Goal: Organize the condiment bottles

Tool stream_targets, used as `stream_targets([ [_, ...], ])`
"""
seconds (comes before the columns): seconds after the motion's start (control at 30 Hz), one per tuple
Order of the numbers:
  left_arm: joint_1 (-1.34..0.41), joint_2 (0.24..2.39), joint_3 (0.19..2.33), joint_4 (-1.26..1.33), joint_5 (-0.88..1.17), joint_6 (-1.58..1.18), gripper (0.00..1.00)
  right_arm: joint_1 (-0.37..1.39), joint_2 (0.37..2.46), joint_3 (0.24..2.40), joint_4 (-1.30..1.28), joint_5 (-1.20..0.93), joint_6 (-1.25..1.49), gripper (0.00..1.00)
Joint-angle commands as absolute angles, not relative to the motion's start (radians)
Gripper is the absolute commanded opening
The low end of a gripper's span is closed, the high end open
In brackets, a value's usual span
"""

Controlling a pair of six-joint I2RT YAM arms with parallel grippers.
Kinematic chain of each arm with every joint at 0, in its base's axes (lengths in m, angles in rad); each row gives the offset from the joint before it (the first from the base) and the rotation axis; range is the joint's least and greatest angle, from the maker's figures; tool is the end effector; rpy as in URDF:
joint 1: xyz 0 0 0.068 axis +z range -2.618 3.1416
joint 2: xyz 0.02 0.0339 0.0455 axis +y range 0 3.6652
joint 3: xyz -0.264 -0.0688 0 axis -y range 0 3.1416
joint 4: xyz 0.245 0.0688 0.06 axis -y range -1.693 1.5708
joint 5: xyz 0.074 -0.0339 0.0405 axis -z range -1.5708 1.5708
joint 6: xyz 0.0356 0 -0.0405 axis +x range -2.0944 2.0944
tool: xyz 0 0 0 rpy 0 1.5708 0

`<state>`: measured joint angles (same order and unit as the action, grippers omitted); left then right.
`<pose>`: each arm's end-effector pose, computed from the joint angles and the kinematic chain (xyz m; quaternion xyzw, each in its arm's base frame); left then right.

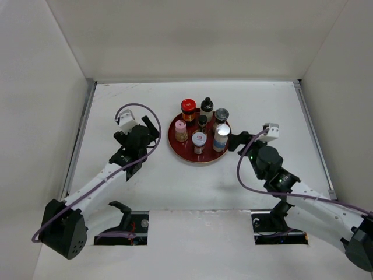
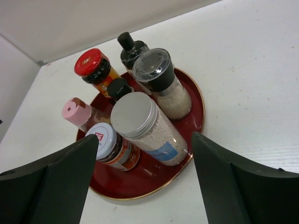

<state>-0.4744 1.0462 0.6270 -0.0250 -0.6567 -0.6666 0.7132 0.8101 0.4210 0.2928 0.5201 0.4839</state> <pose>0.2130 -0.0849 0.2532 -0.2482 0.7801 -0.0435 0.5727 0.1567 0.1121 0.2572 0.0899 0.7305 0.2088 0.6440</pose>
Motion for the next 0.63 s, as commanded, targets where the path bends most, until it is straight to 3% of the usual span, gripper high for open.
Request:
stream_targets([
  [0.0,-0.479,1.032,0.615,-0.026,-0.621,-0.701,1.0,0.735,0.766,0.489,0.25,0.584,0.46,0.9],
  [0.43,-0.433,0.974,0.482,0.121,-0.624,-0.73,1.0,0.723,0.661,0.469,0.104,0.733,0.474,0.92],
  [0.6,-0.45,0.985,0.462,0.163,-0.627,-0.732,1.0,0.734,0.679,0.511,0.048,0.736,0.457,0.86],
])
